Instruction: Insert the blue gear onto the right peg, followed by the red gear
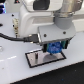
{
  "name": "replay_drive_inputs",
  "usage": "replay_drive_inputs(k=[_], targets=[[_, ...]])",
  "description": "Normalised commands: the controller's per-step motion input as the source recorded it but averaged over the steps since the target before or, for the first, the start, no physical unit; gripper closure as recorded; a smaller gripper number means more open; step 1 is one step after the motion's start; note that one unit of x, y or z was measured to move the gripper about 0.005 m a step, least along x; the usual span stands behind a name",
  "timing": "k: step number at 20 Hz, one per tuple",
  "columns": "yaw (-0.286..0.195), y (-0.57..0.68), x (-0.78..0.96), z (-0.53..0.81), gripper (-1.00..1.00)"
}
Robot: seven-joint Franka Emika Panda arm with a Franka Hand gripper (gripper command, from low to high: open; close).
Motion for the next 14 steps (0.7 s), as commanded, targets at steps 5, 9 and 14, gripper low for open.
replay_drive_inputs(k=[5,9,14], targets=[[0.0,-0.16,0.17,0.22,1.0],[0.0,-0.22,0.17,-0.04,1.0],[0.0,0.0,0.13,-0.1,1.0]])
